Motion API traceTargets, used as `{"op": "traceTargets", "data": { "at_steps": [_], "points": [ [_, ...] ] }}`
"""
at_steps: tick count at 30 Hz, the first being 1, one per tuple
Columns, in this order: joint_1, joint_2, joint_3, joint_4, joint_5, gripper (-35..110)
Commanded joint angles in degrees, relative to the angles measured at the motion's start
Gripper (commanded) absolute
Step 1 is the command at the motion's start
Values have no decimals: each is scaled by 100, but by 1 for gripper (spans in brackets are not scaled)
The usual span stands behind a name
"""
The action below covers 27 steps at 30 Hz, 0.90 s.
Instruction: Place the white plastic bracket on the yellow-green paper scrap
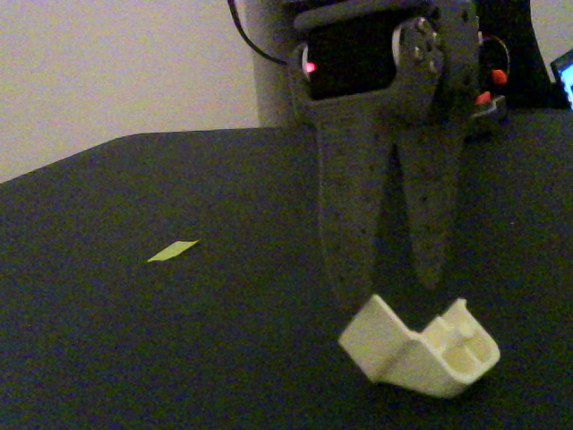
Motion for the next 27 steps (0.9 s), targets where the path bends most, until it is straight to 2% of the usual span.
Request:
{"op": "traceTargets", "data": {
  "at_steps": [1, 14, 27],
  "points": [
    [-167, 229, -352, 255, 97, 34],
    [-765, 193, -299, 272, 492, 34],
    [-483, 123, -211, 290, 492, 33]
  ]
}}
